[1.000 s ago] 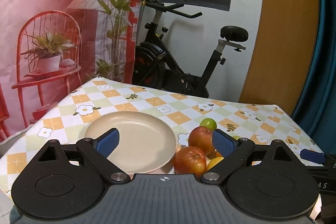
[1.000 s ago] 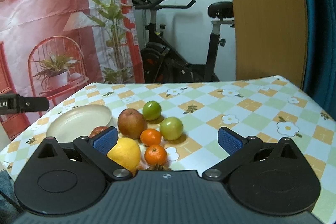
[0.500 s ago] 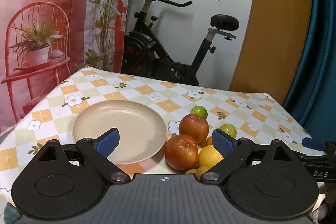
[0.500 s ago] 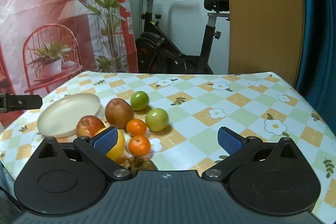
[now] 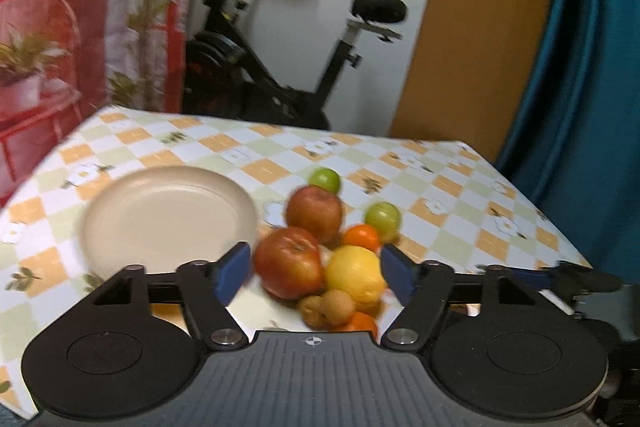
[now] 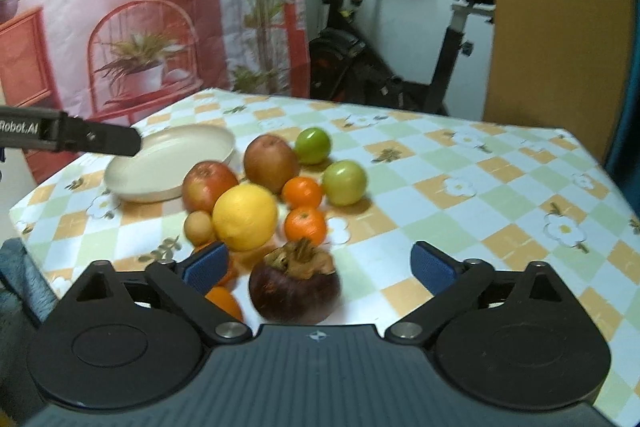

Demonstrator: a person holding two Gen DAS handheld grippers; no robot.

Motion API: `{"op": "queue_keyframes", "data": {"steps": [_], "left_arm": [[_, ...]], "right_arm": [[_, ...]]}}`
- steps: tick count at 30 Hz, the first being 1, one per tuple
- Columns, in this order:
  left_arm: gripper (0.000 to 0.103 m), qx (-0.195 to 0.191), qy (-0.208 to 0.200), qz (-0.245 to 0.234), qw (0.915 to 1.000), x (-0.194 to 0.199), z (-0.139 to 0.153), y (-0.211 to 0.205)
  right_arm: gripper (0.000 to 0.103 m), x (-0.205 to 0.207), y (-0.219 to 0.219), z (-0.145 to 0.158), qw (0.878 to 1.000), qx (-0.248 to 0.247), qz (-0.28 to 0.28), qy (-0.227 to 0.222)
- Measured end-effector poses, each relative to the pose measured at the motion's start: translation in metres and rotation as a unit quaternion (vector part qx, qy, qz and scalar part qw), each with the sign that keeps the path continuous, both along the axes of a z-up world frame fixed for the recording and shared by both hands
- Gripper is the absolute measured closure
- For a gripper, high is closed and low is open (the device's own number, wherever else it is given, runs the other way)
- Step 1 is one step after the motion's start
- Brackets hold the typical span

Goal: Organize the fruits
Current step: 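Close the left tool around the mangosteen and lift it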

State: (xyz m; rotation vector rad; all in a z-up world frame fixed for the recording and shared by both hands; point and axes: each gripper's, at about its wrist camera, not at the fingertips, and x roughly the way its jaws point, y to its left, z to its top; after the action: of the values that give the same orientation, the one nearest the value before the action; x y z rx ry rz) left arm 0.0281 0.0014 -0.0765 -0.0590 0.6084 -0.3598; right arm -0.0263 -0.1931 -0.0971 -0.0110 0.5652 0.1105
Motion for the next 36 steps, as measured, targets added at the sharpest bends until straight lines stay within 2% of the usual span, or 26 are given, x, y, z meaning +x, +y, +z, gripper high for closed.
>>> {"op": "queue_keyframes", "data": {"steps": [3, 10, 17, 23, 31, 36], "left_arm": [[0.041, -0.007, 0.021, -0.030, 0.9993, 0.006, -0.003, -0.009], [0.041, -0.021, 0.083, -0.095, 0.9918, 0.024, -0.013, -0.035], [0.041, -0.019, 0.128, -0.127, 0.9834, 0.036, -0.035, -0.062], [0.040, -0.019, 0.146, -0.135, 0.9799, 0.047, -0.047, -0.080], [0.041, -0.020, 0.161, -0.155, 0.9745, 0.050, -0.053, -0.092], [0.047, -0.016, 0.158, -0.150, 0.9758, 0.051, -0.057, -0.093]], "right_arm": [[0.016, 0.004, 0.001, -0.006, 1.000, 0.005, 0.009, 0.012], [0.022, 0.011, -0.006, -0.014, 0.998, 0.045, 0.009, 0.033], [0.031, 0.016, -0.014, -0.021, 0.995, 0.081, 0.005, 0.052], [0.038, 0.019, -0.016, -0.024, 0.993, 0.099, 0.009, 0.061], [0.038, 0.021, -0.022, -0.028, 0.990, 0.123, 0.000, 0.065], [0.038, 0.021, -0.021, -0.028, 0.991, 0.121, 0.000, 0.063]]}}
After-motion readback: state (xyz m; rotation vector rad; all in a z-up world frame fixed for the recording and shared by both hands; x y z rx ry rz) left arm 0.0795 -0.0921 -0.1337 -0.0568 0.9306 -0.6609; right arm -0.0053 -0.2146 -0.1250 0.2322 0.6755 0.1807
